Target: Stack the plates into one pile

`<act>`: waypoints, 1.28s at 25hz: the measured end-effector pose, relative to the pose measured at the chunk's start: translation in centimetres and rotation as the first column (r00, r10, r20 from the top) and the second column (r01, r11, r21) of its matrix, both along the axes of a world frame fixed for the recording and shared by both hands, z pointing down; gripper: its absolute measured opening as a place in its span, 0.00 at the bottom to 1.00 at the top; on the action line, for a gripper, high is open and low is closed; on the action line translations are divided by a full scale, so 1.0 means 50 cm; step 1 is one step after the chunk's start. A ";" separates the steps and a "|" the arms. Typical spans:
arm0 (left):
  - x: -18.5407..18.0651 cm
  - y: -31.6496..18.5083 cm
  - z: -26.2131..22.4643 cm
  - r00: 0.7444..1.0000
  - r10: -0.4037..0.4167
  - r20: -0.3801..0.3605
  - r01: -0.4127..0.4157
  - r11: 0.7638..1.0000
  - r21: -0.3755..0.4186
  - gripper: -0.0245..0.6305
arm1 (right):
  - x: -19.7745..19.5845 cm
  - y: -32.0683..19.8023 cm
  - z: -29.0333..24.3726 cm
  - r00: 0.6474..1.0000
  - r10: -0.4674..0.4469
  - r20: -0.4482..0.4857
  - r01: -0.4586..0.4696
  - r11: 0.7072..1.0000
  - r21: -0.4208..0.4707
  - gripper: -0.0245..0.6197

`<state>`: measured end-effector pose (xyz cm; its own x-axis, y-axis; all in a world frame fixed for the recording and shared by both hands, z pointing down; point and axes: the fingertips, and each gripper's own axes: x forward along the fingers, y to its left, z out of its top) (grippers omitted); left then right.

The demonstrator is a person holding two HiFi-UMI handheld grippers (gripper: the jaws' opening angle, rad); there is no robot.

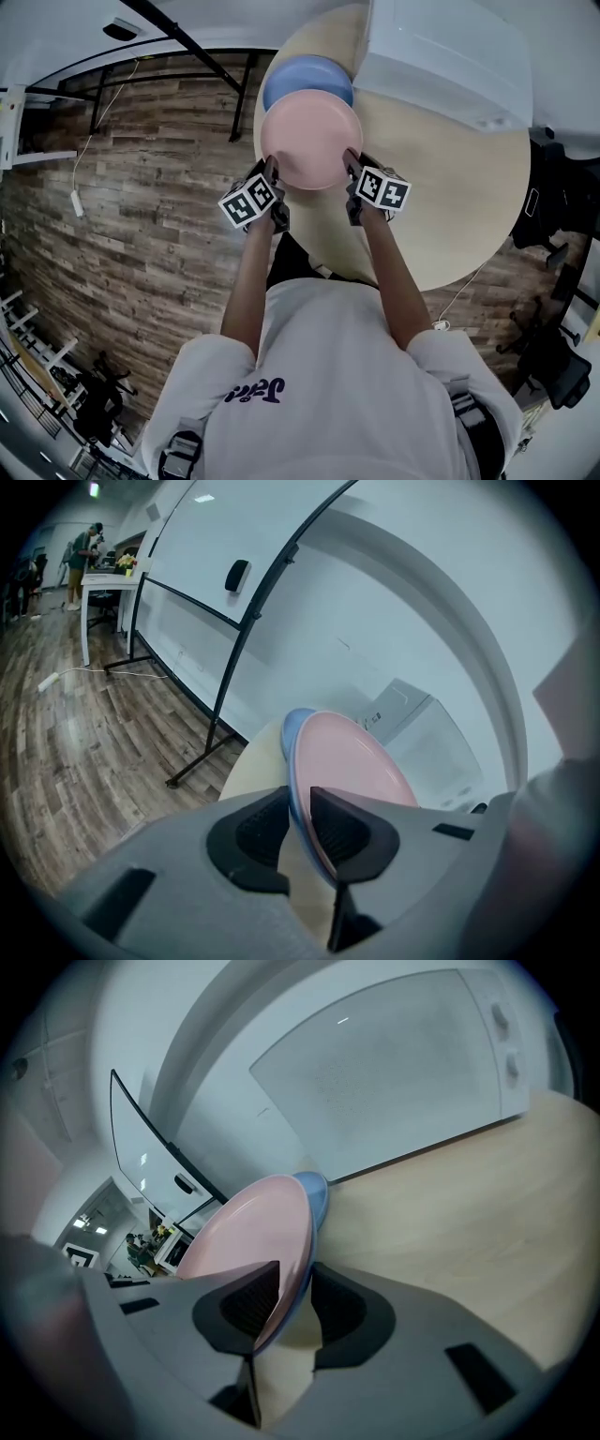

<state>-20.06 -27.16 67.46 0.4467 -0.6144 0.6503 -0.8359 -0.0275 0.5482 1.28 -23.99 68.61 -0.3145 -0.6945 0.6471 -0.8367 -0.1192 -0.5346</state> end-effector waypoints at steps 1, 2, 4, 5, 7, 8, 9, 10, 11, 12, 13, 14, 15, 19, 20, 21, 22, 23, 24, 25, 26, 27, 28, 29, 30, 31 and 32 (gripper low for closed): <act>-0.002 -0.017 0.004 1.000 0.008 0.002 -0.008 1.000 -0.004 0.15 | -0.002 -0.014 0.005 1.000 0.007 -0.007 -0.007 1.000 -0.006 0.21; -0.004 -0.033 0.008 1.000 0.015 0.004 -0.015 1.000 -0.009 0.15 | -0.003 -0.029 0.009 1.000 0.013 -0.013 -0.013 1.000 -0.011 0.21; -0.003 -0.068 0.016 0.999 0.034 0.004 -0.033 0.999 -0.015 0.15 | -0.003 -0.063 0.013 0.999 0.030 -0.020 -0.031 0.999 -0.015 0.21; 0.001 -0.086 0.020 0.999 0.045 0.000 -0.045 0.999 -0.015 0.15 | -0.001 -0.081 0.013 0.999 0.042 -0.025 -0.042 0.999 -0.014 0.21; 0.009 -0.122 0.030 0.998 0.064 -0.013 -0.064 0.998 -0.011 0.15 | 0.002 -0.113 0.015 0.997 0.059 -0.041 -0.059 0.998 -0.014 0.21; 0.011 -0.139 0.034 0.998 0.067 -0.018 -0.067 0.998 -0.009 0.15 | 0.003 -0.127 0.018 0.997 0.063 -0.048 -0.064 0.998 -0.016 0.21; 0.014 -0.156 0.036 0.997 0.069 -0.020 -0.069 0.998 -0.006 0.15 | 0.005 -0.139 0.023 0.996 0.066 -0.053 -0.067 0.998 -0.018 0.21; 0.016 -0.173 0.038 0.997 0.072 -0.020 -0.072 0.997 -0.003 0.15 | 0.007 -0.149 0.028 0.996 0.069 -0.057 -0.071 0.997 -0.021 0.21; 0.020 -0.188 0.040 0.997 0.077 -0.017 -0.077 0.997 0.001 0.15 | 0.010 -0.159 0.032 0.995 0.075 -0.061 -0.076 0.997 -0.026 0.21; 0.024 -0.202 0.043 0.996 0.085 -0.012 -0.085 0.996 0.005 0.15 | 0.014 -0.167 0.037 0.994 0.082 -0.067 -0.084 0.996 -0.031 0.21; 0.029 -0.213 0.048 0.996 0.094 -0.006 -0.094 0.996 0.008 0.15 | 0.017 -0.175 0.039 0.993 0.089 -0.072 -0.092 0.995 -0.035 0.21; 0.032 -0.223 0.052 0.995 0.102 0.002 -0.103 0.995 0.009 0.15 | 0.019 -0.182 0.041 0.993 0.095 -0.075 -0.098 0.994 -0.037 0.21; 0.035 -0.230 0.056 0.994 0.111 0.009 -0.111 0.994 0.010 0.15 | 0.020 -0.188 0.043 0.992 0.099 -0.077 -0.103 0.994 -0.039 0.21; 0.044 -0.256 0.068 0.992 0.128 0.019 -0.128 0.992 0.001 0.15 | 0.026 -0.210 0.051 0.990 0.102 -0.099 -0.107 0.993 -0.048 0.21; 0.046 -0.261 0.072 0.991 0.130 0.018 -0.130 0.991 -0.003 0.15 | 0.027 -0.216 0.049 0.989 0.100 -0.107 -0.105 0.993 -0.046 0.22; 0.048 -0.265 0.076 0.991 0.133 0.019 -0.132 0.991 -0.006 0.15 | 0.028 -0.222 0.048 0.988 0.098 -0.118 -0.104 0.994 -0.045 0.22; 0.049 -0.268 0.080 0.990 0.136 0.025 -0.136 0.991 -0.006 0.15 | 0.030 -0.226 0.049 0.987 0.097 -0.130 -0.104 0.994 -0.046 0.21; 0.049 -0.271 0.084 0.989 0.144 0.042 -0.144 0.990 -0.002 0.15 | 0.031 -0.229 0.050 0.985 0.097 -0.142 -0.104 0.993 -0.049 0.21; 0.049 -0.275 0.087 0.984 0.159 0.076 -0.160 0.987 0.007 0.15 | 0.032 -0.232 0.052 0.983 0.097 -0.154 -0.106 0.993 -0.051 0.21; 0.050 -0.278 0.091 0.976 0.180 0.125 -0.184 0.983 0.021 0.15 | 0.033 -0.235 0.054 0.981 0.099 -0.166 -0.108 0.993 -0.050 0.22; 0.050 -0.281 0.095 0.963 0.201 0.179 -0.210 0.977 0.036 0.17 | 0.034 -0.238 0.056 0.978 0.099 -0.181 -0.109 0.993 -0.047 0.22; 0.052 -0.282 0.098 0.950 0.216 0.224 -0.232 0.972 0.047 0.17 | 0.035 -0.241 0.057 0.975 0.093 -0.202 -0.104 0.994 -0.043 0.22; 0.054 -0.282 0.102 0.941 0.227 0.252 -0.247 0.967 0.054 0.18 | 0.035 -0.242 0.058 0.971 0.079 -0.226 -0.090 0.995 -0.040 0.22; 0.058 -0.281 0.105 0.935 0.235 0.265 -0.258 0.964 0.058 0.18 | 0.032 -0.242 0.058 0.967 0.056 -0.247 -0.068 0.997 -0.039 0.23; 0.061 -0.279 0.108 0.933 0.243 0.267 -0.268 0.961 0.062 0.19 | 0.026 -0.243 0.059 0.964 0.030 -0.263 -0.041 0.998 -0.038 0.29; 0.064 -0.278 0.110 0.932 0.252 0.261 -0.278 0.958 0.065 0.21 | 0.019 -0.244 0.058 0.962 0.005 -0.273 -0.016 0.999 -0.038 0.36; 0.067 -0.278 0.111 0.934 0.260 0.246 -0.284 0.957 0.066 0.27 | 0.013 -0.245 0.057 0.959 -0.013 -0.282 0.002 0.999 -0.039 0.40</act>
